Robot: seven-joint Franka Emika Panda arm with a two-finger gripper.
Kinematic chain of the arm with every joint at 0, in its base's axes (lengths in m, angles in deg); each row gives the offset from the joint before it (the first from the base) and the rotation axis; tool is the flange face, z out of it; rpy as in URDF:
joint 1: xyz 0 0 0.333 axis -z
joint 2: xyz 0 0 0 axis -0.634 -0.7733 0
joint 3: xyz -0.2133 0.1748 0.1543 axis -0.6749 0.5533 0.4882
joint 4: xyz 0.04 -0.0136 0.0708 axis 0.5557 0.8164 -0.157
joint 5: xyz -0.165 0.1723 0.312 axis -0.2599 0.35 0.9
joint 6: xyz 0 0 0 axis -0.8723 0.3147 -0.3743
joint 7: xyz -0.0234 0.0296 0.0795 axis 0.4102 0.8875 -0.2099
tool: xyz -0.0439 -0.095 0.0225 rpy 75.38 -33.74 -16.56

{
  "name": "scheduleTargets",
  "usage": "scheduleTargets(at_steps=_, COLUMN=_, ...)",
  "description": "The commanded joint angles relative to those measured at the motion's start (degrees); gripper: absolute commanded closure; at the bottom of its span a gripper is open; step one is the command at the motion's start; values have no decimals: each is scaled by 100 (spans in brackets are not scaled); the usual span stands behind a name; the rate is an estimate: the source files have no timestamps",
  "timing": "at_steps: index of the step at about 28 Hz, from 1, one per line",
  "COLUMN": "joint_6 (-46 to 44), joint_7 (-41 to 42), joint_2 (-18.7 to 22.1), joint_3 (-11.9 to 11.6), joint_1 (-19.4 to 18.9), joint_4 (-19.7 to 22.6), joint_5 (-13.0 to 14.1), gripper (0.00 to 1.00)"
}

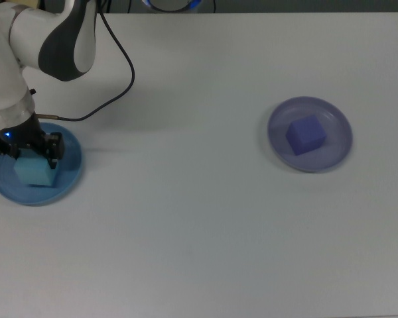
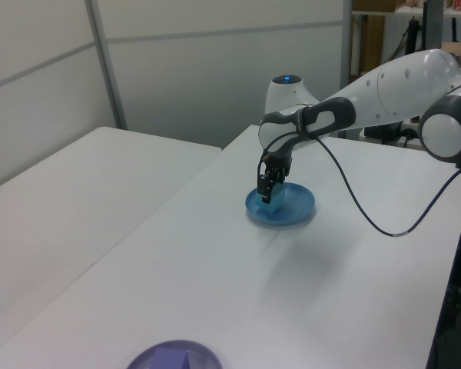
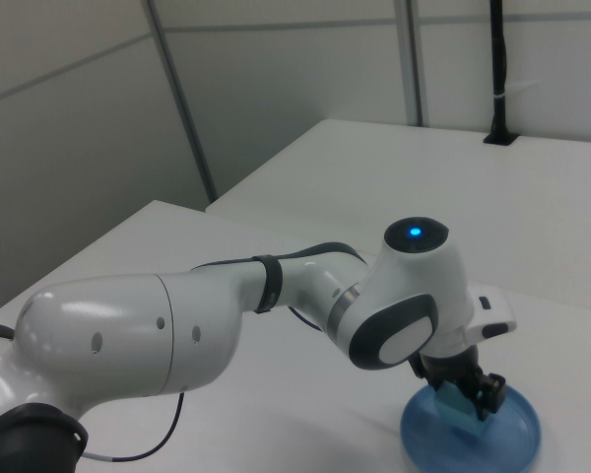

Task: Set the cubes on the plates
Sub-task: 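Open the gripper and lift it away from the light-blue cube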

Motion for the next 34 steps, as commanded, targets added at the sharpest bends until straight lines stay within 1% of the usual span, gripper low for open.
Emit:
scheduleTargets(at_steps=1, joint_6=-20, joint_7=201, joint_2=53, joint_3=9, joint_1=43, joint_4=-69, joint_5=-342, gripper=0)
scheduleTargets(at_steps=3, joint_6=-37, joint_7=193, joint_2=88, joint_3=9, joint_1=43, joint_4=-60, joint_5=-360, gripper=0)
scheduleTargets(at_steps=5, joint_6=-64, joint_7=122, joint_2=263, joint_3=9, joint_1=26, joint_4=-60, joint_5=-325, gripper=0)
scheduleTargets(at_steps=8, joint_6=-335, joint_7=-27, joint_2=422, joint_3=18, joint_1=-71, joint_4=-51, joint_5=-351, gripper=0)
scheduleTargets(at_steps=12, joint_6=-862, joint_7=-483, joint_2=817, joint_3=27, joint_1=-360, joint_4=-51, joint_5=-378, gripper=0)
scheduleTargets(at_steps=13, joint_6=-1011, joint_7=-623, joint_2=948, joint_3=27, joint_1=-413, joint_4=-42, joint_5=-378, gripper=0)
scheduleTargets(at_steps=14, joint_6=-1361, joint_7=-895, joint_2=1202, joint_3=27, joint_1=-562, joint_4=-34, joint_5=-378, gripper=0)
scheduleTargets(at_steps=17, joint_6=-1768, joint_7=-1300, joint_2=1529, joint_3=45, joint_1=-835, joint_4=-34, joint_5=-395, gripper=0)
scheduleTargets(at_steps=18, joint_6=-1856, joint_7=-1458, joint_2=1599, joint_3=45, joint_1=-949, joint_4=-34, joint_5=-430, gripper=0)
scheduleTargets(at_steps=19, joint_6=-1996, joint_7=-1851, joint_2=1713, joint_3=45, joint_1=-1202, joint_4=-34, joint_5=-544, gripper=0)
scheduleTargets(at_steps=23, joint_6=-2322, joint_7=-2723, joint_2=1855, joint_3=62, joint_1=-1582, joint_4=-34, joint_5=-957, gripper=0)
scheduleTargets(at_steps=25, joint_6=-2593, joint_7=-3180, joint_2=1942, joint_3=71, joint_1=-1810, joint_4=-42, joint_5=-1072, gripper=0)
scheduleTargets(at_steps=29, joint_6=-2981, joint_7=-3209, joint_2=2135, joint_3=80, joint_1=-2013, joint_4=-16, joint_5=-1072, gripper=0)
scheduleTargets(at_steps=30, joint_6=-3138, joint_7=-3174, joint_2=2232, joint_3=88, joint_1=-2083, joint_4=1, joint_5=-1037, gripper=0)
scheduleTargets(at_steps=34, joint_6=-3193, joint_7=-3147, joint_2=2426, joint_3=97, joint_1=-2259, joint_4=151, joint_5=-993, gripper=0)
